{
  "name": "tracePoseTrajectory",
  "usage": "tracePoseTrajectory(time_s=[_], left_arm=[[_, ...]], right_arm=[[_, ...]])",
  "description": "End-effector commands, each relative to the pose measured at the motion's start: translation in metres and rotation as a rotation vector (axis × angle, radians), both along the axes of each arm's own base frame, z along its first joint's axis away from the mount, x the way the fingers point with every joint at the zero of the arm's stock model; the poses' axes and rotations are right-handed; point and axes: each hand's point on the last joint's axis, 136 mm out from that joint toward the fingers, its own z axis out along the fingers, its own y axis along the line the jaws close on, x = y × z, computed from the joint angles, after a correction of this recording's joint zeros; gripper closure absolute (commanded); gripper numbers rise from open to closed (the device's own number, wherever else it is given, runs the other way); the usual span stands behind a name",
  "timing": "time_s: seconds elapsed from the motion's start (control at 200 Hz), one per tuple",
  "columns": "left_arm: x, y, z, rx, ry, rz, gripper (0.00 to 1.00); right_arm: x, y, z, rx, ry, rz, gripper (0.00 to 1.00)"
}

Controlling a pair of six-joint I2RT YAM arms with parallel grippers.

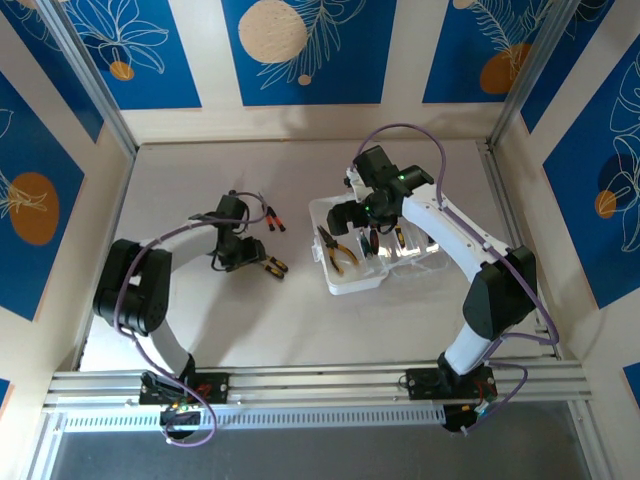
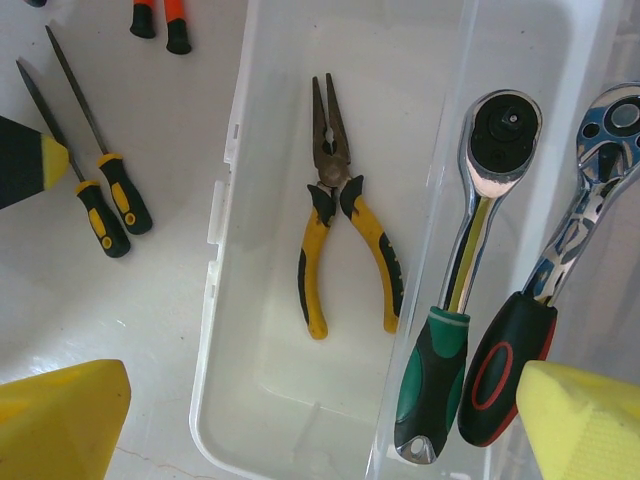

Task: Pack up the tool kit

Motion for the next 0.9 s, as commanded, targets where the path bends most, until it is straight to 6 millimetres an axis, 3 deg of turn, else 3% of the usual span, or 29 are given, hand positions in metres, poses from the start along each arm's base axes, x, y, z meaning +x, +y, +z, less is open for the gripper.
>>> tracePoseTrajectory(time_s=[0.0,0.22,0.455,0.735,0.895], left_arm=[[0.010,-0.012,0.002,-0.024,-0.008,-0.009,0.44],[0.011,-0.003,-0.006,0.131,0.012,-0.054,0.46],[0.015,-0.006,-0.015,0.203,0.037,-0.099,0.47],[0.013,-0.008,-0.024,0.207,0.064,-0.119,0.56],[0.013,-0.008,-0.027,0.208,0.069,-0.131,0.65]], right_arm=[[-0.006,-0.001,0.010,0.035,-0.015,0.016,0.01],[-0.006,-0.001,0.011,0.038,-0.019,0.020,0.01],[-0.005,-0.001,0.011,0.043,-0.018,0.023,0.01],[-0.005,-0.003,0.012,0.046,-0.022,0.020,0.01],[-0.005,-0.005,0.010,0.047,-0.020,0.017,0.01]])
